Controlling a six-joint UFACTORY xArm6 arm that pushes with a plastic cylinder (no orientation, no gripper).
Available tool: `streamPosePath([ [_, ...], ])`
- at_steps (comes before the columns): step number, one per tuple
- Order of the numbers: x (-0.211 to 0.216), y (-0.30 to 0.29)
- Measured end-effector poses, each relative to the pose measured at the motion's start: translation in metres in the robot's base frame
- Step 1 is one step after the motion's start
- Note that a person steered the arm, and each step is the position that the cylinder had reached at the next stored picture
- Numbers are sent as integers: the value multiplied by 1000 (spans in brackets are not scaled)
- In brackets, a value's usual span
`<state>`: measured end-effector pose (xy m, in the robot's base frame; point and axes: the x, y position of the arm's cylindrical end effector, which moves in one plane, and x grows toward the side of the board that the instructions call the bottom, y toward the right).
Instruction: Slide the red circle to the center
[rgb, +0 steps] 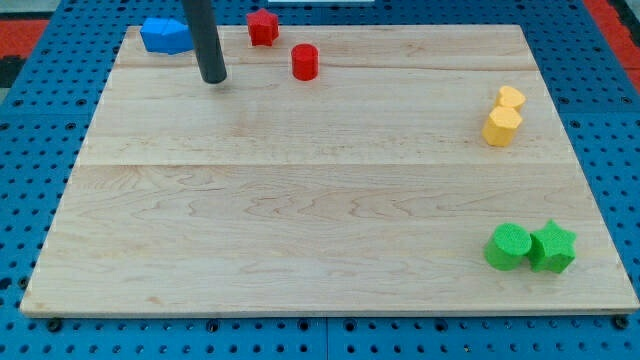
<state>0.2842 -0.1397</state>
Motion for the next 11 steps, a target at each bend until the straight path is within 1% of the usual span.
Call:
streamPosePath([
  [1, -21, 18],
  [2, -22, 60],
  [3, 34, 80],
  [4, 72, 99],
  [5, 28, 79],
  [6, -32, 78],
  [7, -52, 120],
  [8, 18, 142],
  [9, 95, 142],
  [10, 61, 142],
  [11, 45, 90],
])
